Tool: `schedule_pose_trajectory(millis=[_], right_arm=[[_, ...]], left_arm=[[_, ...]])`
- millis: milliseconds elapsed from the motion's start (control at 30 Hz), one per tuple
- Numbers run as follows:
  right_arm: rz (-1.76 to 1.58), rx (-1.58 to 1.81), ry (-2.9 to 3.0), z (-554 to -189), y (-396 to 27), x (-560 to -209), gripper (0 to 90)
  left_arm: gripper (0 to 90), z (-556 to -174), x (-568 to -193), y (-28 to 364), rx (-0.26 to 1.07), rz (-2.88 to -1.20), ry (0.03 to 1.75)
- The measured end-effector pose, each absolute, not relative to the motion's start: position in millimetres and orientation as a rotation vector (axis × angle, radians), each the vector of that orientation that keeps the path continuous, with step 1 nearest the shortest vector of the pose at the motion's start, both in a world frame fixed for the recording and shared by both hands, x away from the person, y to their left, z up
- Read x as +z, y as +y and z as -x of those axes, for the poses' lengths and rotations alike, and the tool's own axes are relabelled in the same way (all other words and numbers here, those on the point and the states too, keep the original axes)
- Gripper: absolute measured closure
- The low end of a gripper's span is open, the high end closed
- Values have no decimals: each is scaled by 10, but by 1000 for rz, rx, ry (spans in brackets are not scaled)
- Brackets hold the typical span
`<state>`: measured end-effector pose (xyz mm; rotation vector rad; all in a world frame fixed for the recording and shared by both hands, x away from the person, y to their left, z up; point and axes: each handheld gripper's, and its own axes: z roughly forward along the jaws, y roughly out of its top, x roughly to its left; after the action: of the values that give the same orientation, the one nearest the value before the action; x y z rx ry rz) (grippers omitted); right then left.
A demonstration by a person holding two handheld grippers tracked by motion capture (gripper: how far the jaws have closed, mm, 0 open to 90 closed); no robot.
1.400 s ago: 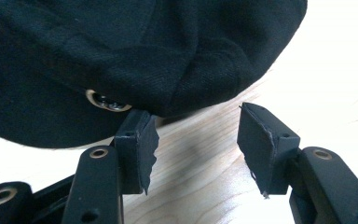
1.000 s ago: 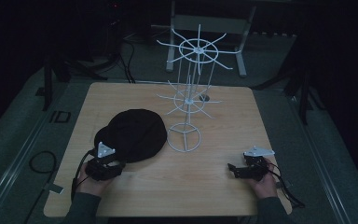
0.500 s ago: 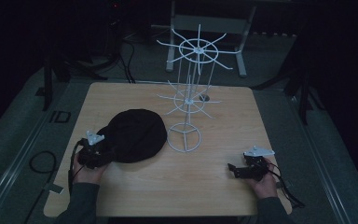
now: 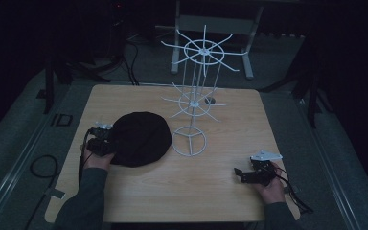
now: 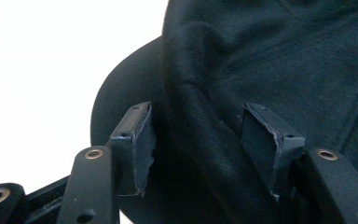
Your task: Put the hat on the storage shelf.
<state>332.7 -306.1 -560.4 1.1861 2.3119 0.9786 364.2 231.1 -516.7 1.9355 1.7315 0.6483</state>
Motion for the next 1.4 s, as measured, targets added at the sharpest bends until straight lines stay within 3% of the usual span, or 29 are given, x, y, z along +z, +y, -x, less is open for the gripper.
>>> schedule_pose_trajectory(millis=[133, 367, 500, 1400], right_arm=[[-1187, 979, 2312, -3327, -3061, -5604, 126], [-1186, 979, 2312, -3327, -3061, -5604, 126], [-1187, 979, 2311, -3327, -3061, -5604, 125], [-1186, 978, 2312, -3327, -3062, -5604, 126]], left_arm=[[465, -3669, -5199, 2216, 733, -1989, 1755], [706, -3670, -5158, 2183, 798, -1993, 1783], [797, -3664, -5134, 2242, 753, -1949, 1792], [820, -3615, -4932, 2626, 351, -1569, 1750]])
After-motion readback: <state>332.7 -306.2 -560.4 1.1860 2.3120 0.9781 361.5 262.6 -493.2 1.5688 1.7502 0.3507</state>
